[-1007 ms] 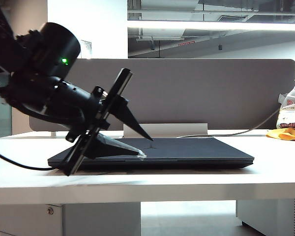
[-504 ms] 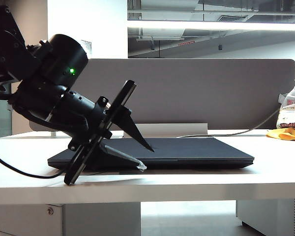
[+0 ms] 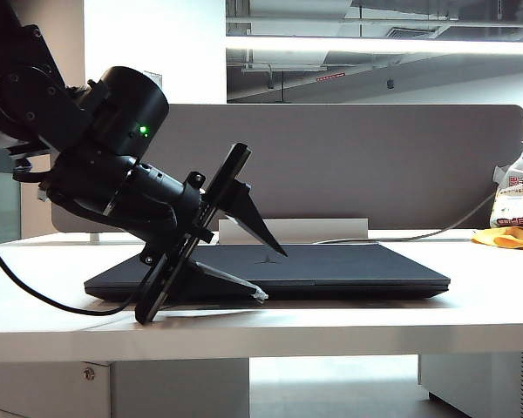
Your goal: Open the lid of the laptop and use the keypad to enter the password "123".
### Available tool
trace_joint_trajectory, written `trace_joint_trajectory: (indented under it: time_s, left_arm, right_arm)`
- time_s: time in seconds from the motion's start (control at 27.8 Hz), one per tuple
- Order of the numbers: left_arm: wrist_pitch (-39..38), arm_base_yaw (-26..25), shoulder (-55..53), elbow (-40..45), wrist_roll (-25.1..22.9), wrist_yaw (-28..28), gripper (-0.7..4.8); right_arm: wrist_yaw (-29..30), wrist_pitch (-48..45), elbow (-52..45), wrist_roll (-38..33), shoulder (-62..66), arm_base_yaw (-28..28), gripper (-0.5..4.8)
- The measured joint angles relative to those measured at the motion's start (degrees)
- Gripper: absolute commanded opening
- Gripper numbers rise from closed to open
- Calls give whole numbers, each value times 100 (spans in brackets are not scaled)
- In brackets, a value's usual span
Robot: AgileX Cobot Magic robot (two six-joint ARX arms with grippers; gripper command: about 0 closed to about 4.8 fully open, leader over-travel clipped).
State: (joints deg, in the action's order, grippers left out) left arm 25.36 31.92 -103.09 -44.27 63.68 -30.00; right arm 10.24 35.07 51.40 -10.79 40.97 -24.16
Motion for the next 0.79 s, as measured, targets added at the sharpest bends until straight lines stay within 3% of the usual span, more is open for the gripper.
trace_joint_trajectory:
  time_s: [0.43, 0.79]
  left_arm:
    - [315, 17, -155, -46, 205, 210, 208]
    - [662, 208, -310, -50, 184, 358, 83]
  right_arm:
    - [0, -2, 0, 15, 0, -2, -5]
    - [2, 0, 0, 15, 0, -4, -6]
